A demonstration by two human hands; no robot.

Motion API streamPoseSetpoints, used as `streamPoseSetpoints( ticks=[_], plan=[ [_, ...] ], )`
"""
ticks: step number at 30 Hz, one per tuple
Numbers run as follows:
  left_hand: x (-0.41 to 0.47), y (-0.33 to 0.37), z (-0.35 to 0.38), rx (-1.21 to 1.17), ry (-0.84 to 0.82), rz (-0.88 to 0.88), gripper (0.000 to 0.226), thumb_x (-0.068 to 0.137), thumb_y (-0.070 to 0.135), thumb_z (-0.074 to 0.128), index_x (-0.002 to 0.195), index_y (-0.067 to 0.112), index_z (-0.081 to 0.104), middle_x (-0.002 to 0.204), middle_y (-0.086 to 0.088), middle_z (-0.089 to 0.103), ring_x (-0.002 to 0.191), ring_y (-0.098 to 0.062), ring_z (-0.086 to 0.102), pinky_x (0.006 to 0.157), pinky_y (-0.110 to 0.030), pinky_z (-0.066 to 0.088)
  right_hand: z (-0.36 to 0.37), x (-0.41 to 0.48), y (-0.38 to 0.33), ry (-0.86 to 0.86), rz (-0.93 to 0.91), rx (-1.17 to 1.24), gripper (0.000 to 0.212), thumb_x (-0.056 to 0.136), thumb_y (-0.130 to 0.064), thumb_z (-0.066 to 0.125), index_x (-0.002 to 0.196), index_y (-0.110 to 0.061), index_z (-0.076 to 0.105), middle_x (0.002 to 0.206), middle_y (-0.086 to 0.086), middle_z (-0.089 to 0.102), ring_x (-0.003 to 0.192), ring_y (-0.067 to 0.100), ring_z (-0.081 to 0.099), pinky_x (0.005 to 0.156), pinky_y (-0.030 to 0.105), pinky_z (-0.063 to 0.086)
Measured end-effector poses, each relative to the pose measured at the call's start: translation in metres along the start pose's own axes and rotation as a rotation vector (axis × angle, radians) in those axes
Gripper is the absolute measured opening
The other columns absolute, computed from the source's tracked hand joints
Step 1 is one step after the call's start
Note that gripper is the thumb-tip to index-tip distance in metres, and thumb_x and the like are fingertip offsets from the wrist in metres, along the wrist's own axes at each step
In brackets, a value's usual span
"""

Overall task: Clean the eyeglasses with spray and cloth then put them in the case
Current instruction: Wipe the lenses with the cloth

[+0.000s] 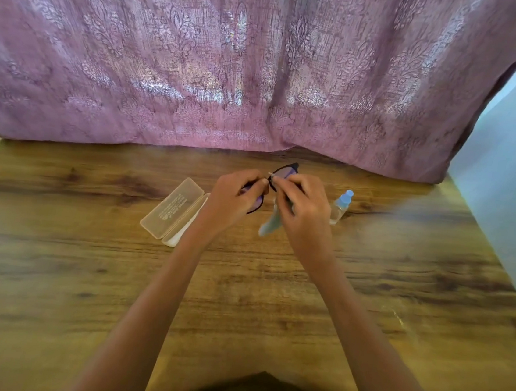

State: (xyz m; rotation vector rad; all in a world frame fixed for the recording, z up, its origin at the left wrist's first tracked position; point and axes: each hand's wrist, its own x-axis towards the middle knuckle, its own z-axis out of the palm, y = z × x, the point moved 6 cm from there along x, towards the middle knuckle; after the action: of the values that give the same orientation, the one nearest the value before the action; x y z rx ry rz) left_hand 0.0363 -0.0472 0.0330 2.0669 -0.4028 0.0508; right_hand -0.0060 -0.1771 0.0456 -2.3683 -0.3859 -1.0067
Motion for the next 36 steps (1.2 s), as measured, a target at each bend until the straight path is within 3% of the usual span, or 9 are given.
streamPoseSetpoints(
  ticks=[4,7,13,19,22,28,32,36],
  plan=[
    [-0.001,0.001,-0.002,0.003,0.009,0.026,0.026,0.098,0.015,0.053,0.073,0.009,0.059,0.059,0.009,0.050,0.056,-0.002,0.044,0.057,-0.014,0.032,-0.005,0.011,0.010,0.040,0.080,-0.012,0.015,0.088,0.000,0.067,0.102,0.003,0.073,0.087,0.014,0.063,0.083,0.023,0.057,0.082,0.014,0.038],
    [0.001,0.000,-0.003,0.001,0.022,0.023,0.028,0.098,0.015,0.053,0.070,0.019,0.055,0.060,0.011,0.050,0.056,-0.002,0.044,0.058,-0.016,0.033,-0.006,0.014,0.012,0.043,0.085,-0.036,0.014,0.088,0.001,0.067,0.100,0.004,0.073,0.085,0.015,0.063,0.080,0.026,0.059,0.077,0.021,0.042],
    [0.002,0.001,-0.003,0.007,0.029,0.046,0.024,0.098,0.017,0.052,0.076,0.021,0.060,0.061,0.016,0.054,0.060,0.004,0.050,0.060,-0.010,0.035,0.004,0.006,-0.008,-0.024,-0.074,-0.004,0.014,0.087,0.001,0.069,0.101,0.003,0.072,0.088,0.013,0.064,0.081,0.023,0.058,0.086,0.012,0.035],
    [0.000,-0.006,-0.003,-0.012,0.042,0.014,0.031,0.098,0.017,0.052,0.068,0.026,0.054,0.059,0.012,0.050,0.057,-0.002,0.044,0.059,-0.021,0.034,0.000,0.017,0.013,0.002,0.073,-0.033,0.016,0.088,0.001,0.067,0.102,0.003,0.073,0.087,0.014,0.063,0.082,0.026,0.058,0.082,0.013,0.035],
    [0.001,-0.007,-0.004,-0.014,0.049,0.010,0.035,0.098,0.020,0.053,0.066,0.033,0.050,0.059,0.012,0.051,0.056,-0.001,0.044,0.058,-0.017,0.033,0.001,0.019,0.015,0.006,0.073,-0.032,0.014,0.088,0.001,0.067,0.100,0.003,0.073,0.086,0.014,0.063,0.080,0.026,0.059,0.081,0.013,0.035],
    [0.002,-0.007,-0.003,-0.020,0.045,-0.002,0.021,0.098,0.019,0.052,0.079,0.021,0.063,0.064,0.017,0.056,0.063,0.004,0.051,0.063,-0.010,0.036,0.009,0.010,-0.004,-0.055,-0.082,0.039,0.015,0.089,0.000,0.068,0.103,0.001,0.072,0.092,0.011,0.064,0.087,0.022,0.057,0.087,0.014,0.038],
    [0.000,-0.006,-0.004,-0.015,0.046,-0.013,0.029,0.097,0.018,0.051,0.070,0.025,0.054,0.061,0.013,0.051,0.058,-0.001,0.046,0.059,-0.016,0.033,0.003,0.016,0.009,-0.013,0.015,-0.002,0.016,0.088,0.000,0.068,0.104,0.002,0.072,0.091,0.012,0.063,0.085,0.024,0.058,0.084,0.014,0.037],
    [0.000,-0.009,-0.002,-0.071,0.038,-0.066,0.026,0.098,0.020,0.052,0.075,0.009,0.058,0.063,0.008,0.051,0.059,-0.006,0.044,0.062,-0.024,0.035,-0.002,0.017,0.014,-0.001,0.044,-0.023,0.016,0.088,0.003,0.066,0.103,0.005,0.072,0.088,0.016,0.063,0.082,0.029,0.060,0.079,0.021,0.042]
  ],
)
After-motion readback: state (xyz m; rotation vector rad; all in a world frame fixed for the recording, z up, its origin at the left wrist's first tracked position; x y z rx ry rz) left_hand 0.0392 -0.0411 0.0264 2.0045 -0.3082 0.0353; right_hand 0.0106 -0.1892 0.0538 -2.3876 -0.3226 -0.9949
